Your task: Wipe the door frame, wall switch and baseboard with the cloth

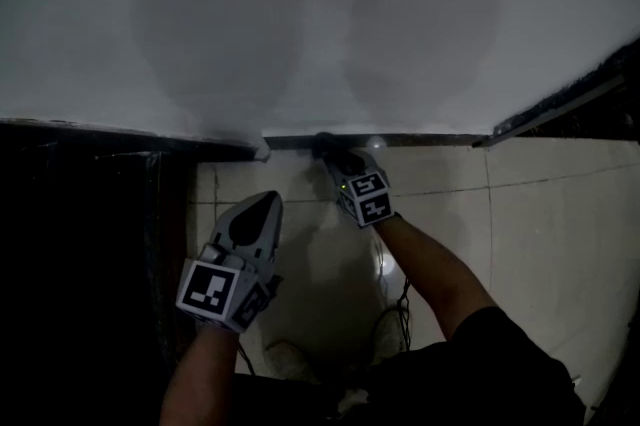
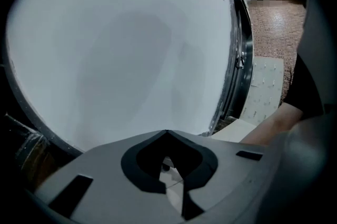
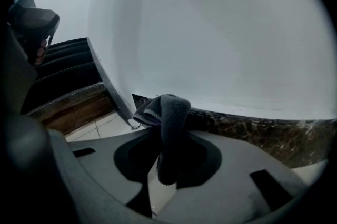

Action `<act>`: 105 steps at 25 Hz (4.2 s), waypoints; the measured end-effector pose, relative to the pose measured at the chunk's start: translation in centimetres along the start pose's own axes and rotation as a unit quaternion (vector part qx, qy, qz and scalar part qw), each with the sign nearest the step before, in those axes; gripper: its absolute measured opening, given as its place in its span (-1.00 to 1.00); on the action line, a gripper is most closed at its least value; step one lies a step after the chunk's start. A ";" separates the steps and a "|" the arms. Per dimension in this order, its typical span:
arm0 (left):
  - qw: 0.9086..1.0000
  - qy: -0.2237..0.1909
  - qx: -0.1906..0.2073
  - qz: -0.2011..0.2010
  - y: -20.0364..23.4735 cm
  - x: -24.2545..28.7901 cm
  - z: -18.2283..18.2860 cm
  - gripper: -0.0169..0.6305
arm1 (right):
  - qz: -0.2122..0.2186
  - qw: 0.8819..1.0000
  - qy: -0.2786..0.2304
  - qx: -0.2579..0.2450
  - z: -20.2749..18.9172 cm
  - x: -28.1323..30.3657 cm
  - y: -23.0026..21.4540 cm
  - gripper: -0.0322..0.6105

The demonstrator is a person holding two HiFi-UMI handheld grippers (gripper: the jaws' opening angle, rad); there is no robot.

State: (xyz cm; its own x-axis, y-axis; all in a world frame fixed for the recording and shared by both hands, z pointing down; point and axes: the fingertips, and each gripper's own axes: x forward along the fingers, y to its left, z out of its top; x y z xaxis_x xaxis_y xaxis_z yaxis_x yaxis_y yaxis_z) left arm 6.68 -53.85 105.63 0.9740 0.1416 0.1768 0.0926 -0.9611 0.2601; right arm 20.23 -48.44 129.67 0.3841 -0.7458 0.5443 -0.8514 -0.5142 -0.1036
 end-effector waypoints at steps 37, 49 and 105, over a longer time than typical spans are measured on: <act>0.998 0.045 -0.013 -0.033 -0.9 4.6 -3.3 -0.97 | -0.258 0.961 0.022 0.095 -8.2 -16.8 -26.6 -0.64; 0.998 0.052 -0.012 -0.035 0.5 2.0 -1.8 -0.97 | -0.354 0.917 0.034 0.182 -9.6 -20.1 -29.2 -0.64; 0.996 0.001 0.018 -0.086 -2.6 1.2 0.3 -0.97 | -0.053 0.994 0.059 -0.070 -0.2 -1.8 -3.2 -0.64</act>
State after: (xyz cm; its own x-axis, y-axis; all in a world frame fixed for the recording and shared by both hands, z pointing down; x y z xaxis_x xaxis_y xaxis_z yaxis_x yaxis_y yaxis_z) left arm 7.64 -51.29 104.87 0.9424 0.3060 0.1349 0.2658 -0.9302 0.2532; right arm 22.17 -45.37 129.18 0.4371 -0.6315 0.6404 -0.8529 -0.5170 0.0723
